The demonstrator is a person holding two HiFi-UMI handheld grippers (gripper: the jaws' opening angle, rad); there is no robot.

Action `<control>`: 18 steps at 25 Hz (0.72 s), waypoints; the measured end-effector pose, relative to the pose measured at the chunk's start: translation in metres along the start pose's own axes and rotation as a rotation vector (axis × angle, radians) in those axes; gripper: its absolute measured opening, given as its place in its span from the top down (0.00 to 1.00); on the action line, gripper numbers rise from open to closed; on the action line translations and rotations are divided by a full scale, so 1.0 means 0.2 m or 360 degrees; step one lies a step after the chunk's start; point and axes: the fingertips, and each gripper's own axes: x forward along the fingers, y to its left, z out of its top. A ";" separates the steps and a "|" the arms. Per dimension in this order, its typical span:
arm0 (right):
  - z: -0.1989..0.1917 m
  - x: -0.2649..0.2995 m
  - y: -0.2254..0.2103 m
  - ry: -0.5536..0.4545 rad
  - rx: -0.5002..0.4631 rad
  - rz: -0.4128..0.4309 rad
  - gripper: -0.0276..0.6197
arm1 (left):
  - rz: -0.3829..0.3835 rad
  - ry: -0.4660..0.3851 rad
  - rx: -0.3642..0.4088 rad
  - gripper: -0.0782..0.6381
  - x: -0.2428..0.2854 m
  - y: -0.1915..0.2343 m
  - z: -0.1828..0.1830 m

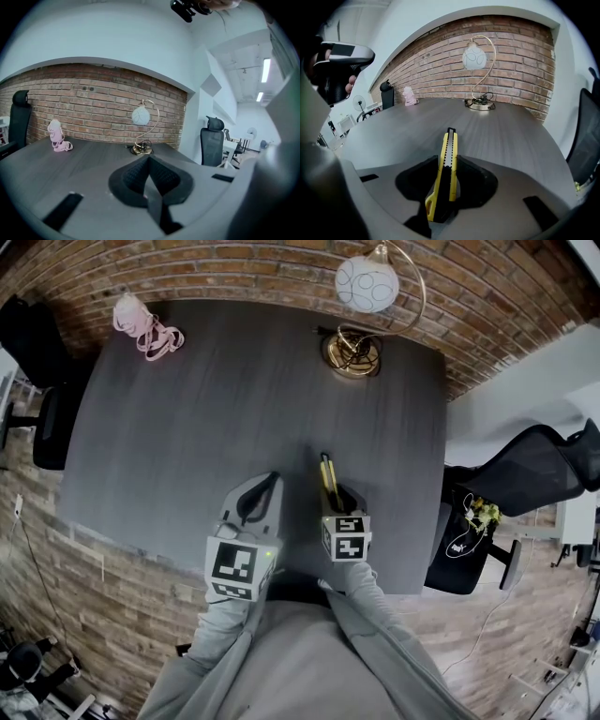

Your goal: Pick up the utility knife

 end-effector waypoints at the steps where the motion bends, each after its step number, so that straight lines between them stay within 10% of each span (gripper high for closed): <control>1: 0.01 -0.01 -0.01 -0.0017 0.0001 -0.0002 0.75 | 0.0000 -0.0007 0.0003 0.87 0.00 0.00 0.01; 18: 0.36 -0.31 -0.15 -0.0344 0.0007 -0.0103 0.75 | -0.0040 -0.0116 0.0096 0.87 -0.02 -0.06 0.21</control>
